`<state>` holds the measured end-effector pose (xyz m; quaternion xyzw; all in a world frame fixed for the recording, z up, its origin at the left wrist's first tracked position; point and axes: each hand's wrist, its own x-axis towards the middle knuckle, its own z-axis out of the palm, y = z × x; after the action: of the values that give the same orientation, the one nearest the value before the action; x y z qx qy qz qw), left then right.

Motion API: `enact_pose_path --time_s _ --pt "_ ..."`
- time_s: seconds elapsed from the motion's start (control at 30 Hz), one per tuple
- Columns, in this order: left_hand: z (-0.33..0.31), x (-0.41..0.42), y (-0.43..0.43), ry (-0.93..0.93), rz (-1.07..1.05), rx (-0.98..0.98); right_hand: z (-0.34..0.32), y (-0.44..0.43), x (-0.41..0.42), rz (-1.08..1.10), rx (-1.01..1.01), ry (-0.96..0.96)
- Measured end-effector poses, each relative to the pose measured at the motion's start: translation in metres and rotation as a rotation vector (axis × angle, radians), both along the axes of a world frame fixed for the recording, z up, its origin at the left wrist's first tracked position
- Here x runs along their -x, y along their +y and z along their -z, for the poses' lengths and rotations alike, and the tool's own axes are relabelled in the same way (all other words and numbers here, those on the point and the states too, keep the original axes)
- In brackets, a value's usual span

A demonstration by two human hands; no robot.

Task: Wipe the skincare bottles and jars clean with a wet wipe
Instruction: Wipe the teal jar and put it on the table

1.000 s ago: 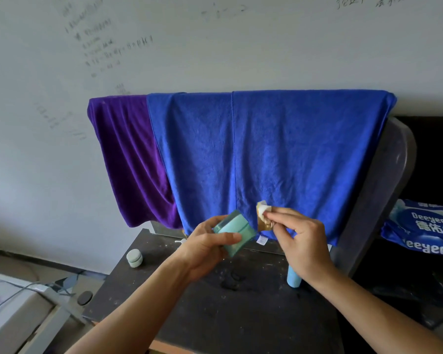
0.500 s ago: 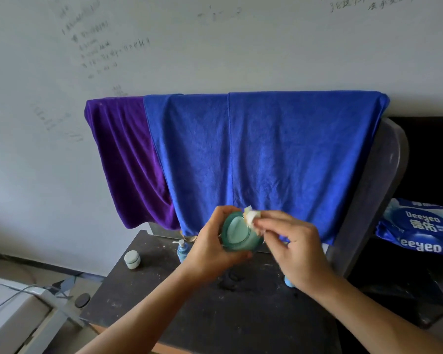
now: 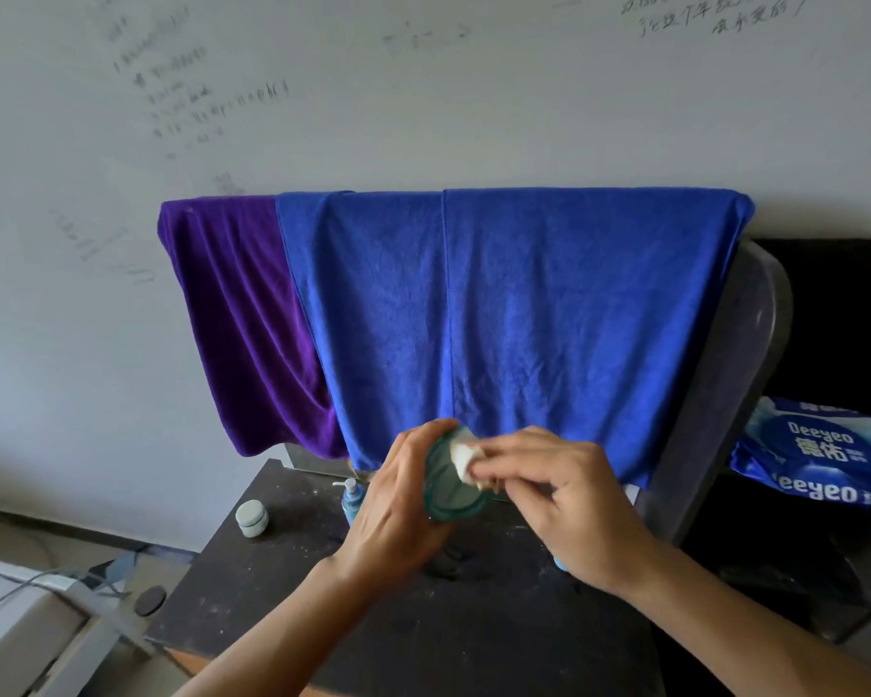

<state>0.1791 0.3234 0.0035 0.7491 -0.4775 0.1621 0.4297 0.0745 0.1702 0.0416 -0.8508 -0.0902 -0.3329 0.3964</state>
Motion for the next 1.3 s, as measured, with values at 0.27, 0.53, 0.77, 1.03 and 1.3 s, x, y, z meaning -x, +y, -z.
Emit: enact_pose_path --time_s 0.27,0.53,0.77,1.03,1.3 --pt "0.001 -0.011 -0.002 -0.101 0.004 -0.127 -0.002 0.001 -0.016 0.096 0.066 -0.083" --pt "0.009 -0.010 0.009 0.219 -0.089 -0.087 0.037 0.000 -0.001 0.093 0.065 -0.154" --pt "0.013 -0.008 0.000 0.427 -0.029 -0.024 0.041 -0.006 -0.019 0.124 0.111 -0.160" --pt "0.054 -0.016 -0.017 0.426 -0.128 -0.163 0.098 -0.062 -0.005 0.167 -0.124 0.338" --pt "0.125 -0.024 -0.046 0.493 -0.246 -0.615 0.182 -0.104 0.018 0.217 -0.499 0.687"
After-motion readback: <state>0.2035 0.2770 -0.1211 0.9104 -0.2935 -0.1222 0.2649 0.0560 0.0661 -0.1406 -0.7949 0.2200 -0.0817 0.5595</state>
